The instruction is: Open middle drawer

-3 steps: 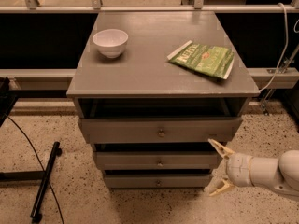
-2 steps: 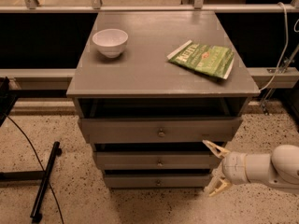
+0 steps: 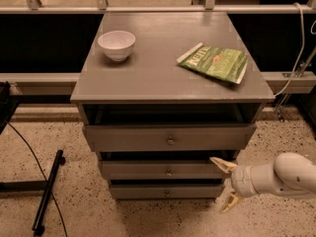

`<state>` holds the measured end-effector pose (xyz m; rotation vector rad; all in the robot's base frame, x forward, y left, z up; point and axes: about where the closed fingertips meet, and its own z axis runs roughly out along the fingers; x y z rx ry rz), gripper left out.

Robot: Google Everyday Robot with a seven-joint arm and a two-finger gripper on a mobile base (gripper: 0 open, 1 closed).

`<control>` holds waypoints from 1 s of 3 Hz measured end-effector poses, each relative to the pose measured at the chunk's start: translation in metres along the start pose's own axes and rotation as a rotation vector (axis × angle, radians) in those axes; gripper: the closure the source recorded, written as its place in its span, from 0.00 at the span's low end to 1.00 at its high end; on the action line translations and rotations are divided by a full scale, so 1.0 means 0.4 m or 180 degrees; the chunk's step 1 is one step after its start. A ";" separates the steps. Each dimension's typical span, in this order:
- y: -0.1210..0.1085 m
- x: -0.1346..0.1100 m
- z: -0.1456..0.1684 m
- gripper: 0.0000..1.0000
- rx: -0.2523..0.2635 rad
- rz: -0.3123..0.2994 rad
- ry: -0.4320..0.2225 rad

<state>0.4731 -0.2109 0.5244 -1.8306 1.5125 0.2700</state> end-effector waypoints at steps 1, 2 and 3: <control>0.014 0.059 0.046 0.00 -0.0105 0.0024 0.0174; 0.005 0.108 0.093 0.00 -0.0148 0.0083 0.0307; -0.019 0.148 0.134 0.00 -0.0167 0.0095 0.0425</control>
Offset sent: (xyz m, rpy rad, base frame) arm 0.0394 -0.0155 -0.0787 -0.1426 0.0700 -0.0633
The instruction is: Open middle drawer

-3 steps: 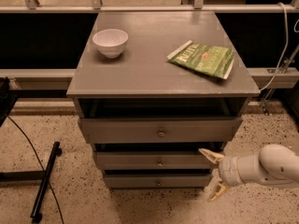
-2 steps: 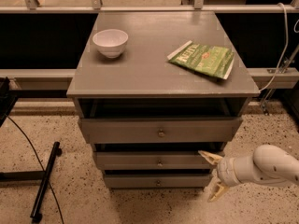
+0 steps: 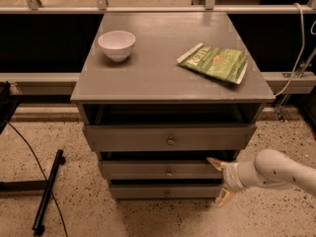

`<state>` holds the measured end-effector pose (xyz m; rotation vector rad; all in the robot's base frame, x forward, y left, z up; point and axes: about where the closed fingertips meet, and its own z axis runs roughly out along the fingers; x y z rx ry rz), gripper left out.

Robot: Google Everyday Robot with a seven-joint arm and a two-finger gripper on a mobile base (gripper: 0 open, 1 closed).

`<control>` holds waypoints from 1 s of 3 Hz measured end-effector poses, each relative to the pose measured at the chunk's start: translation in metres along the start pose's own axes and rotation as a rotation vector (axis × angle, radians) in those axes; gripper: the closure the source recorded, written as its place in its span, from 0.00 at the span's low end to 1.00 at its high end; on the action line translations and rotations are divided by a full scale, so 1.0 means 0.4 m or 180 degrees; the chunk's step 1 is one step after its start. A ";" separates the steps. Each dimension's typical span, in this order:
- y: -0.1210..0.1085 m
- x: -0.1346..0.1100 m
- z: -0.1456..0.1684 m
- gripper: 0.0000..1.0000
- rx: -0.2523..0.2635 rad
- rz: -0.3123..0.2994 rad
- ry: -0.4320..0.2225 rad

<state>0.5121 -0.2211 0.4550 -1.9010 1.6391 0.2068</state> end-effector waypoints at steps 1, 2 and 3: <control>-0.044 0.027 0.038 0.00 0.0013 -0.0016 0.0109; -0.081 0.047 0.066 0.00 0.0012 -0.0053 0.0235; -0.106 0.076 0.087 0.00 0.0011 -0.0053 0.0407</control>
Offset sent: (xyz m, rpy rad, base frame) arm 0.0669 -0.0039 -0.0263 -0.1291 -0.0310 -0.0235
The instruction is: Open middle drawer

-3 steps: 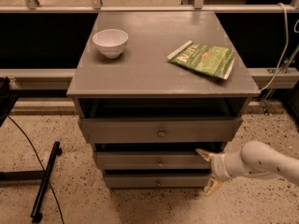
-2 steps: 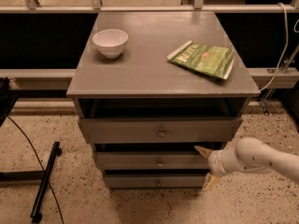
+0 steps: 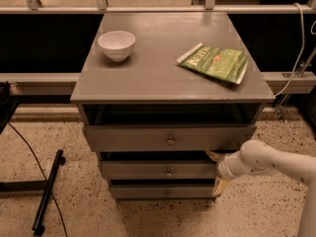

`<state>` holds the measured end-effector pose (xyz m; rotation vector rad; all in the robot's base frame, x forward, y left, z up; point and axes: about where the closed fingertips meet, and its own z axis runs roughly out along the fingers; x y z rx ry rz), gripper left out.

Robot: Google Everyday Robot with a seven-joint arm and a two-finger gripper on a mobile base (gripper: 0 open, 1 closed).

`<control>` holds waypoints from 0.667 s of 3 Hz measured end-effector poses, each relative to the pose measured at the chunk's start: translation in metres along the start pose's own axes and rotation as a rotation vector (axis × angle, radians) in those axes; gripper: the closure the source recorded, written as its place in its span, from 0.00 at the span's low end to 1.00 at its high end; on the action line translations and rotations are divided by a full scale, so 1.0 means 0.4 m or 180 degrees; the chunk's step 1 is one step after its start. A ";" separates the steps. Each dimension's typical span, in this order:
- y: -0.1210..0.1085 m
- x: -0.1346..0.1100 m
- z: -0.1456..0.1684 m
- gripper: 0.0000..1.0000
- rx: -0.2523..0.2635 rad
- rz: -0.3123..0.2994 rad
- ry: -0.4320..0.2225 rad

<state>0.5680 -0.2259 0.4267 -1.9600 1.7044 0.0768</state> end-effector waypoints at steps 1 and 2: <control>-0.011 0.024 0.019 0.00 -0.0009 0.0062 0.0111; -0.015 0.032 0.026 0.14 -0.0034 0.0139 0.0181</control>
Offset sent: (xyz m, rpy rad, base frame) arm 0.0154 -0.0111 -0.0118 -0.0627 0.0421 -0.0930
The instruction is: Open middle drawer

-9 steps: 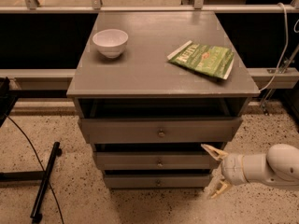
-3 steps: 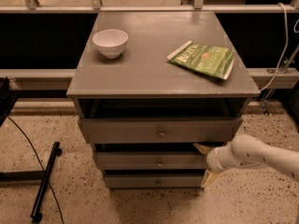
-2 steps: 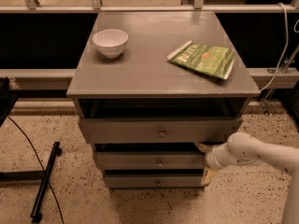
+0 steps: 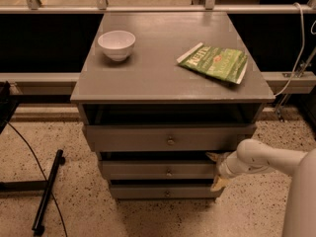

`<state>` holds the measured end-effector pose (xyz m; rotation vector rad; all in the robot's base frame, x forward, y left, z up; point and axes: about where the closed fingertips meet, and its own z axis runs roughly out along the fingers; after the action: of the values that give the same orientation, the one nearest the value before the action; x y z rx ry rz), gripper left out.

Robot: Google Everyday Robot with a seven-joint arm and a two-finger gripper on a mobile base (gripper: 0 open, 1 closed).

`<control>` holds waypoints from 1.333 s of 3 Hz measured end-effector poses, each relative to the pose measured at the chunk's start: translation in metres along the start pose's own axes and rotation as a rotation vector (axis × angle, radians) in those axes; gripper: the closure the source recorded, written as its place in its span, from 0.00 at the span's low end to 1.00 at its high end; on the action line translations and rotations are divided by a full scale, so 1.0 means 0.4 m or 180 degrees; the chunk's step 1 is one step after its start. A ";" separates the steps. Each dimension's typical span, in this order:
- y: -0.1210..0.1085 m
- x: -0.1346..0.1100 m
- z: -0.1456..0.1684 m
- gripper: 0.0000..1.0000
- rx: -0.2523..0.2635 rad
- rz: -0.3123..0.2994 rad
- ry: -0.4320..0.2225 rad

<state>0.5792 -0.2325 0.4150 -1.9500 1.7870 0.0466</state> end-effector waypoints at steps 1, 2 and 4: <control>0.025 -0.020 -0.007 0.18 -0.0090 0.0007 0.0019; 0.058 -0.044 -0.026 0.18 -0.0134 -0.0011 -0.0047; 0.172 -0.088 -0.083 0.19 -0.0416 -0.0027 -0.0246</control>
Offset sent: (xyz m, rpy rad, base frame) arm -0.0452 0.0155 0.0177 0.0230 0.0452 0.0379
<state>0.4992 -0.2138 0.4338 -2.0170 1.7648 0.2381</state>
